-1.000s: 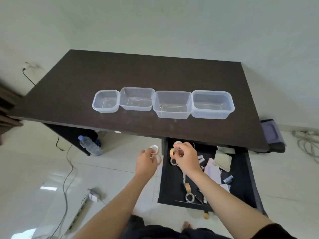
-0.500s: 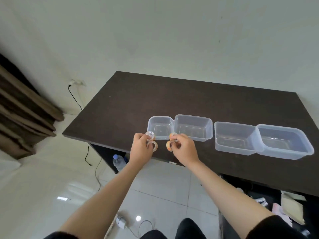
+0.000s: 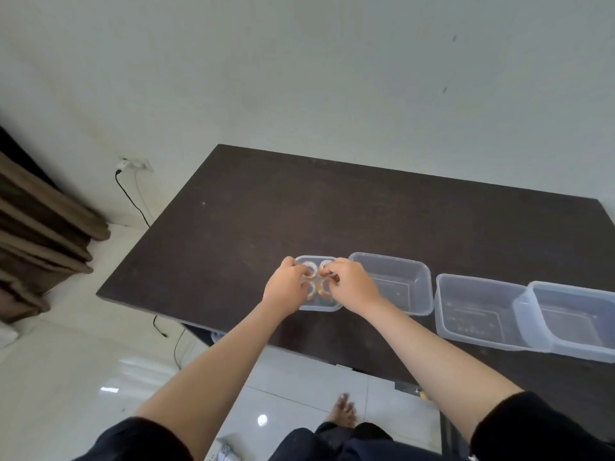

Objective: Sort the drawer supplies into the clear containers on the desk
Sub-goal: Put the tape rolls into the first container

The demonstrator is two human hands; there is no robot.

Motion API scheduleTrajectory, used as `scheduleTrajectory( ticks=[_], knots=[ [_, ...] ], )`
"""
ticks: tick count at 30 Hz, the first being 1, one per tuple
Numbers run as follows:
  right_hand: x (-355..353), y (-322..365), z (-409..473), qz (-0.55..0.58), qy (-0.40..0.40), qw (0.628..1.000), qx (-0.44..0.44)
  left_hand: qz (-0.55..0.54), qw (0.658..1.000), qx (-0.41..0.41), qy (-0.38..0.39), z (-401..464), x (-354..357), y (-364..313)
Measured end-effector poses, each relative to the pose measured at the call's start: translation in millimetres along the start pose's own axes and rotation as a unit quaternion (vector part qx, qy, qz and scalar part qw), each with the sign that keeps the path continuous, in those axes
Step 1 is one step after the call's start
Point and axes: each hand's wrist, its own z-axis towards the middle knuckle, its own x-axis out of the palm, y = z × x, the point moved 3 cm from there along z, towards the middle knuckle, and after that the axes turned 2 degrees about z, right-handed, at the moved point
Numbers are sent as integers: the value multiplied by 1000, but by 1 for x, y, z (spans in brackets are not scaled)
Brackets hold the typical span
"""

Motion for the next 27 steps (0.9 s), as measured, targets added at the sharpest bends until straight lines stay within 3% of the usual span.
scheduleTrajectory(
  ticks=[6, 19, 23, 27],
  knots=[
    [2, -7, 14, -82, 62, 995, -8, 56, 998, -25, 14, 14, 5, -1],
    [-3, -10, -64, -3, -62, 998, -19, -67, 990, 10, -122, -69, 10, -15],
    [1, -29, -119, -9, -82, 997, 3, -99, 989, 38, -102, -109, 41, -33],
    [-5, -62, -179, -15, -96, 994, 57, -114, 991, 63, -31, -141, 84, -59]
  ],
)
